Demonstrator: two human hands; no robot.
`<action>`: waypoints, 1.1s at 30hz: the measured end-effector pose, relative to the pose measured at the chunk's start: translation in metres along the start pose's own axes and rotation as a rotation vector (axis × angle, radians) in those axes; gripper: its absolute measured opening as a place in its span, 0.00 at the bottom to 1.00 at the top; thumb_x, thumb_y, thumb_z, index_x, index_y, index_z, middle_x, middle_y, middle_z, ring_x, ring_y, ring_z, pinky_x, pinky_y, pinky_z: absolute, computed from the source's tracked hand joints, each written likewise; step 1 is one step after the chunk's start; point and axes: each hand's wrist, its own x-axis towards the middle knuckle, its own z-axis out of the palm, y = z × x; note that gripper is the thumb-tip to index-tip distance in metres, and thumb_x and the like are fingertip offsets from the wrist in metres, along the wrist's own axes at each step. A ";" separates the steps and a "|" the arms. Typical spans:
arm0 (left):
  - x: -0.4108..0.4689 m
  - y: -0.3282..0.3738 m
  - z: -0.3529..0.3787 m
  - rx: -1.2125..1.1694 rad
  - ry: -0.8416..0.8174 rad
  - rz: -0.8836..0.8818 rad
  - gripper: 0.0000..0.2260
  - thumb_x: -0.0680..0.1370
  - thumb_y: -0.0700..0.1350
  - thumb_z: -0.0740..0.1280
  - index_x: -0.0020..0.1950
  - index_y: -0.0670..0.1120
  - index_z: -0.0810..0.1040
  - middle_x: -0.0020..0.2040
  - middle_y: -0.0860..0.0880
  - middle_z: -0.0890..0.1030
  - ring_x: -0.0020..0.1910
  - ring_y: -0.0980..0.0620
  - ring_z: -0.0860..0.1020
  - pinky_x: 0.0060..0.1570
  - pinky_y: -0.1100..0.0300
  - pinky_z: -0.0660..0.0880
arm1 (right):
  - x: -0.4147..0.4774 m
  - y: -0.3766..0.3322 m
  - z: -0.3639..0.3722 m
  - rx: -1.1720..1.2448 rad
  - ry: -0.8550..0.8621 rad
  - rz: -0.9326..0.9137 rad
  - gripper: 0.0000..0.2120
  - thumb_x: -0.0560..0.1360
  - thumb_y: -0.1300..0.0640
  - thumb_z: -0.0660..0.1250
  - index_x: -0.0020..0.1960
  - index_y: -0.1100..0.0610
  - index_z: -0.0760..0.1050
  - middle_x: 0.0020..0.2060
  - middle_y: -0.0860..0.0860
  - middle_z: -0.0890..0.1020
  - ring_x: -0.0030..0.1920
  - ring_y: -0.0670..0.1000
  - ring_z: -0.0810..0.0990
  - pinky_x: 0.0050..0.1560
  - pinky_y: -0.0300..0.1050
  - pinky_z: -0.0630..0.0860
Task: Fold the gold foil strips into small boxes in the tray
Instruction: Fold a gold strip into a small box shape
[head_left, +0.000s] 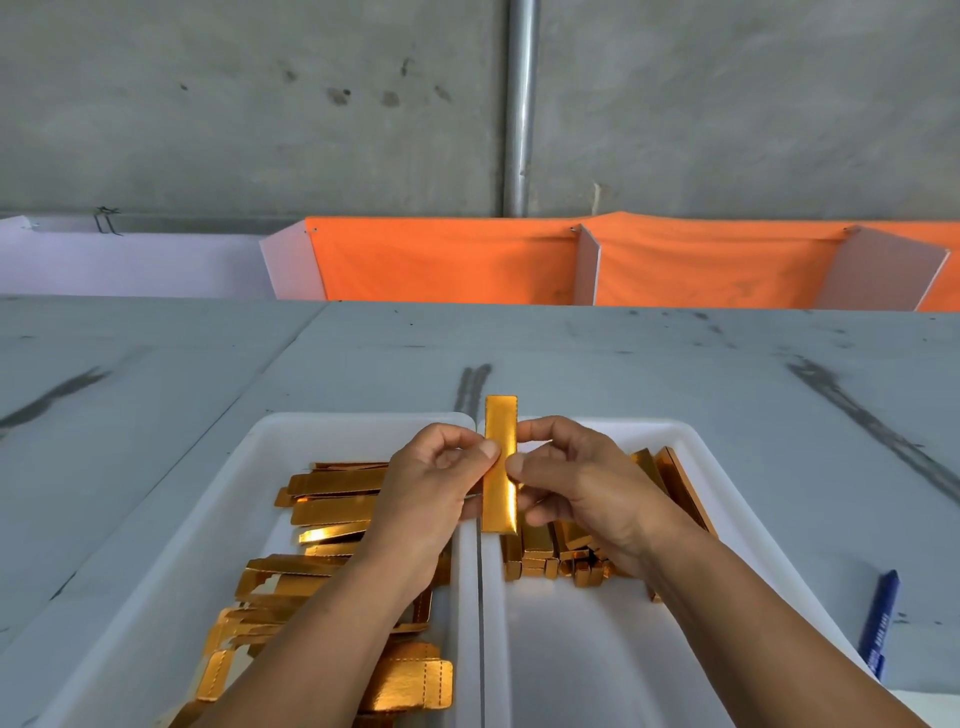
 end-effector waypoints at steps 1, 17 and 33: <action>0.000 -0.001 0.000 -0.002 0.001 -0.003 0.05 0.76 0.45 0.69 0.51 0.46 0.79 0.42 0.51 0.84 0.43 0.52 0.84 0.41 0.57 0.81 | 0.000 0.000 0.001 -0.019 -0.007 0.001 0.12 0.76 0.60 0.72 0.59 0.54 0.79 0.35 0.52 0.83 0.36 0.48 0.83 0.37 0.40 0.80; 0.025 0.000 -0.036 0.225 0.499 -0.039 0.08 0.77 0.40 0.66 0.50 0.53 0.75 0.50 0.51 0.78 0.52 0.49 0.78 0.46 0.59 0.77 | 0.013 0.016 -0.012 -0.821 0.312 0.052 0.18 0.80 0.53 0.64 0.70 0.49 0.72 0.44 0.45 0.78 0.38 0.44 0.79 0.35 0.32 0.75; 0.011 -0.013 -0.039 1.270 0.064 -0.073 0.17 0.75 0.41 0.68 0.62 0.53 0.74 0.56 0.52 0.73 0.53 0.52 0.73 0.49 0.62 0.73 | 0.012 0.020 -0.010 -0.959 0.270 0.008 0.16 0.80 0.50 0.64 0.67 0.48 0.74 0.51 0.46 0.79 0.48 0.47 0.79 0.49 0.38 0.78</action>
